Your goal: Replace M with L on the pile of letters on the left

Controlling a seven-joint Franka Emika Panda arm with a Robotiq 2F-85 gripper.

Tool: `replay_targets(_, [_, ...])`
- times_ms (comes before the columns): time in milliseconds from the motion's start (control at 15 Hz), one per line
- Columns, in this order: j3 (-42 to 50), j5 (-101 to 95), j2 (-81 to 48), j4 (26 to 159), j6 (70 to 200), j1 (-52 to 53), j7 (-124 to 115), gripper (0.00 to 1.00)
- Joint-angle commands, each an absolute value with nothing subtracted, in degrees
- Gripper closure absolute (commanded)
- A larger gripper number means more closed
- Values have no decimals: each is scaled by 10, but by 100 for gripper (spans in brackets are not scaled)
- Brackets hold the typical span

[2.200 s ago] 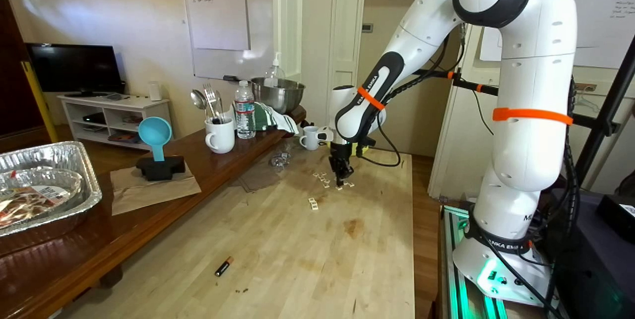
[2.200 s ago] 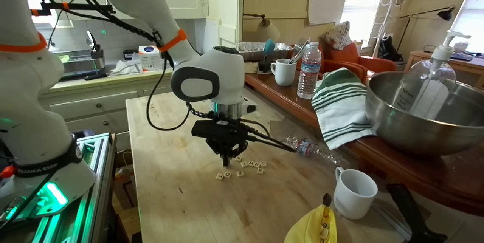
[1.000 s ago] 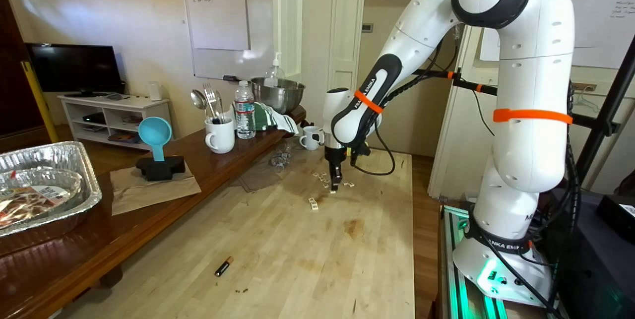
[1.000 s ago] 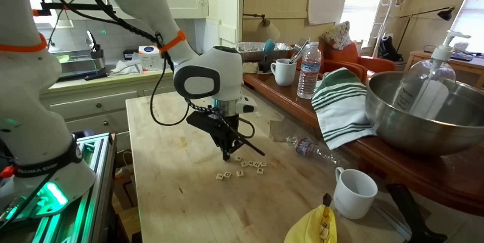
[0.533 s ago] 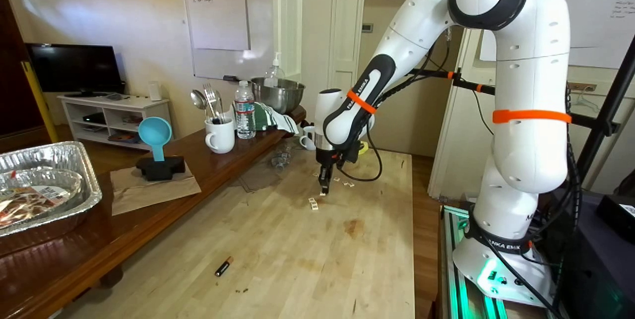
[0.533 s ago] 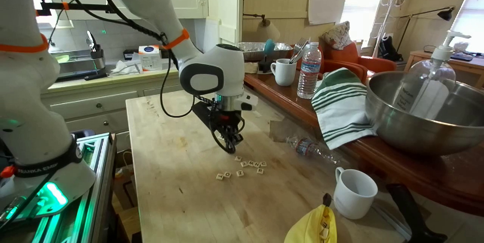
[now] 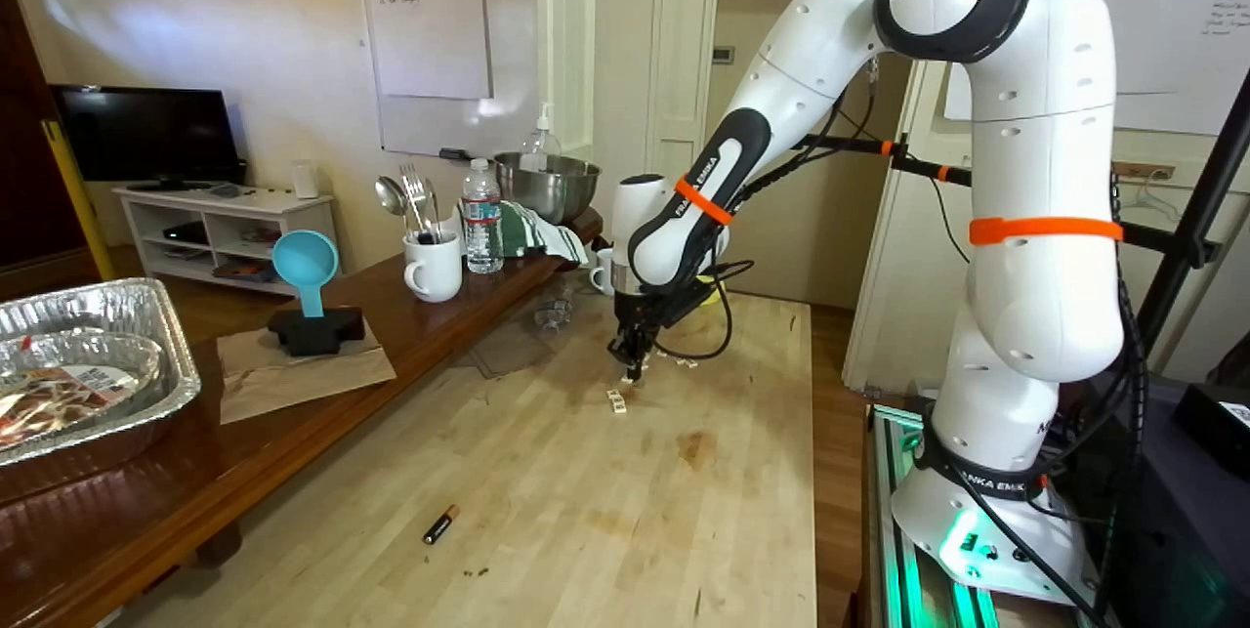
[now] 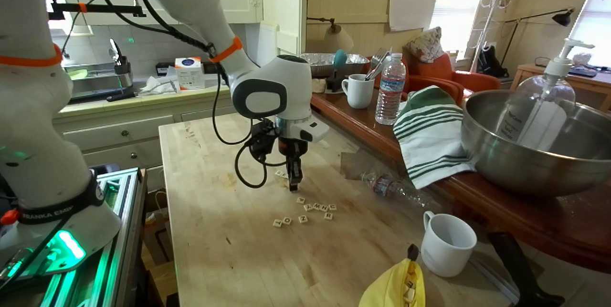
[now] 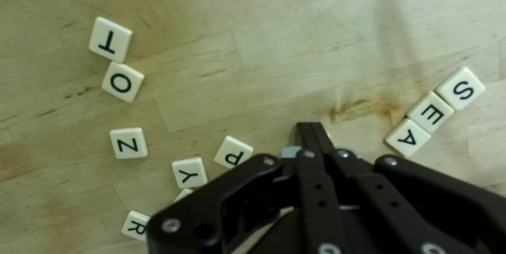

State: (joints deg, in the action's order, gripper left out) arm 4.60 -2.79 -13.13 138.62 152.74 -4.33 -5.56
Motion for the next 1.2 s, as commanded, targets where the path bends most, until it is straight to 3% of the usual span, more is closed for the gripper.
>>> replay_targets(0, [49, -20, -132, 1380, 1513, -32, -85, 100])
replay_targets(467, [47, -29, -106, 1381, 1517, -36, -51, 100])
replay_targets(1133, [32, -47, -125, 1379, 1539, -56, 181, 100])
